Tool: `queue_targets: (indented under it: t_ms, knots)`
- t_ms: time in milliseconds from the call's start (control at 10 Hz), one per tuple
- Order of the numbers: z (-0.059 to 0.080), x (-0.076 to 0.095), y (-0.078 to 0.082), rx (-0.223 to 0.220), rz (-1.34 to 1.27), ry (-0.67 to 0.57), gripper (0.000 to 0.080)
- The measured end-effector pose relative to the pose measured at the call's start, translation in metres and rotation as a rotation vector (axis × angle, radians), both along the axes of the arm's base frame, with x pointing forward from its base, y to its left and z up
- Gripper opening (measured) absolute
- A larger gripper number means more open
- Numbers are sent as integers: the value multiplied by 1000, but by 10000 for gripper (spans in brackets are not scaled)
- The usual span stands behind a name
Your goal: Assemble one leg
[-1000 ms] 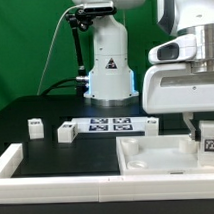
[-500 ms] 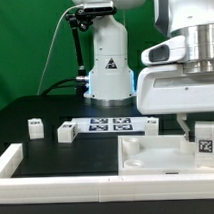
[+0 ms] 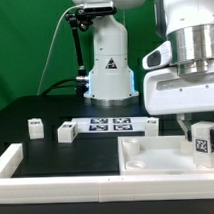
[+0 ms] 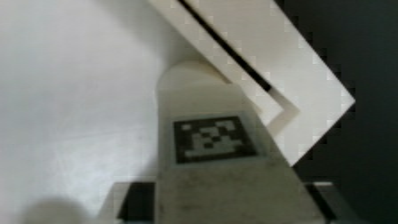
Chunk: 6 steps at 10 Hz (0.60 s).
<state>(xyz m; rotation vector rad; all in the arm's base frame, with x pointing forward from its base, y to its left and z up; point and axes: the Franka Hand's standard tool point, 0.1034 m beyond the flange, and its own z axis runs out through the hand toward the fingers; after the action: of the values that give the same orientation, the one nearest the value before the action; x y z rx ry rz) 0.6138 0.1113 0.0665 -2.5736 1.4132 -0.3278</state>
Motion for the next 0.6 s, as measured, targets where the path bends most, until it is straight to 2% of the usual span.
queue_targets:
  t_ms: [300,600]
  knots:
    - [0,-1,0,103,-315,21,302]
    - [2,-1,-3,176,-538,50,304]
